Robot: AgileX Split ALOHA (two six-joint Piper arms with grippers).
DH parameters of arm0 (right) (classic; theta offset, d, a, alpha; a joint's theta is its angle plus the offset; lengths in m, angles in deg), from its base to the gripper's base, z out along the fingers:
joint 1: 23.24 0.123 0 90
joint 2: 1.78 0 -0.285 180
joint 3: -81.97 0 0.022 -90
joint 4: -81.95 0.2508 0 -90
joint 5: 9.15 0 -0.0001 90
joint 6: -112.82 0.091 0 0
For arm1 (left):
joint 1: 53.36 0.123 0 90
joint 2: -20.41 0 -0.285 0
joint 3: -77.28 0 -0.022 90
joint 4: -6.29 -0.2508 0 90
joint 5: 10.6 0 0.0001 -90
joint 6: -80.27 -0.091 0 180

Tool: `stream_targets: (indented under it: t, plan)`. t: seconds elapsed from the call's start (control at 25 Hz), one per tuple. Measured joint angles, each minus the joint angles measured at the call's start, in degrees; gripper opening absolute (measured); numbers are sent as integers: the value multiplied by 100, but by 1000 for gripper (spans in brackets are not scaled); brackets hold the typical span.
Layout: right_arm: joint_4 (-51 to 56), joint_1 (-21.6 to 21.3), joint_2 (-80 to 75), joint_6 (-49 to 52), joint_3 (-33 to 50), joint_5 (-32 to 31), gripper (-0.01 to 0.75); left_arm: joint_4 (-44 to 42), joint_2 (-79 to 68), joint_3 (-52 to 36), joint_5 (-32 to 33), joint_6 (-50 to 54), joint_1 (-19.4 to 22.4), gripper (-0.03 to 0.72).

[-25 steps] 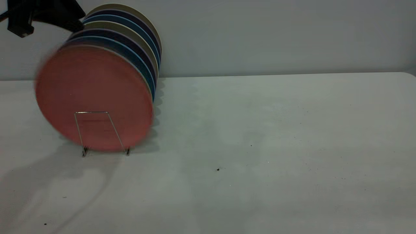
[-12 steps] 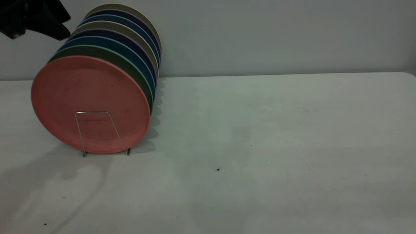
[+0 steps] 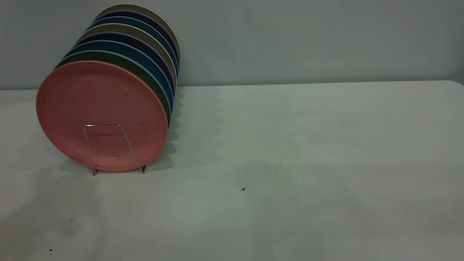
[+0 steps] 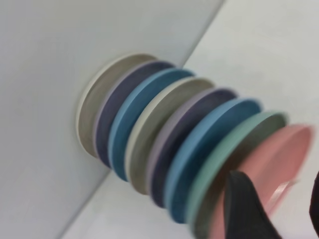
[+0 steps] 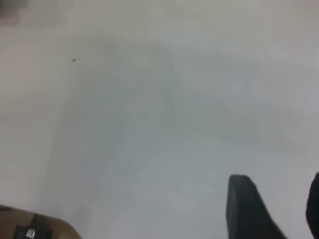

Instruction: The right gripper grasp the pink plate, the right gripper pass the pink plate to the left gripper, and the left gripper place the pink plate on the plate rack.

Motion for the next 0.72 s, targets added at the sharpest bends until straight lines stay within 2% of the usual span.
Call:
stream_targets:
  t: [0.2, 0.28, 0.4, 0.56, 0.72]
  plan:
    - [-13, 867, 0, 66, 27, 73, 314, -425, 1187, 0, 1159, 1548, 0, 367]
    - [-21, 1200, 0, 105, -83, -161, 314, -722, 1550, 0, 1694, 2108, 0, 367]
    - [-264, 1421, 0, 516, -303, -714, 314, -1158, 2035, 0, 2435, 3024, 0, 367]
    - [-1138, 1526, 0, 1270, -317, -1245, 314, -1547, 2494, -1, 2550, 3778, 0, 367]
    - [-1822, 1526, 0, 2024, -243, -1288, 314, -1666, 2877, -499, 2550, 4234, 0, 367]
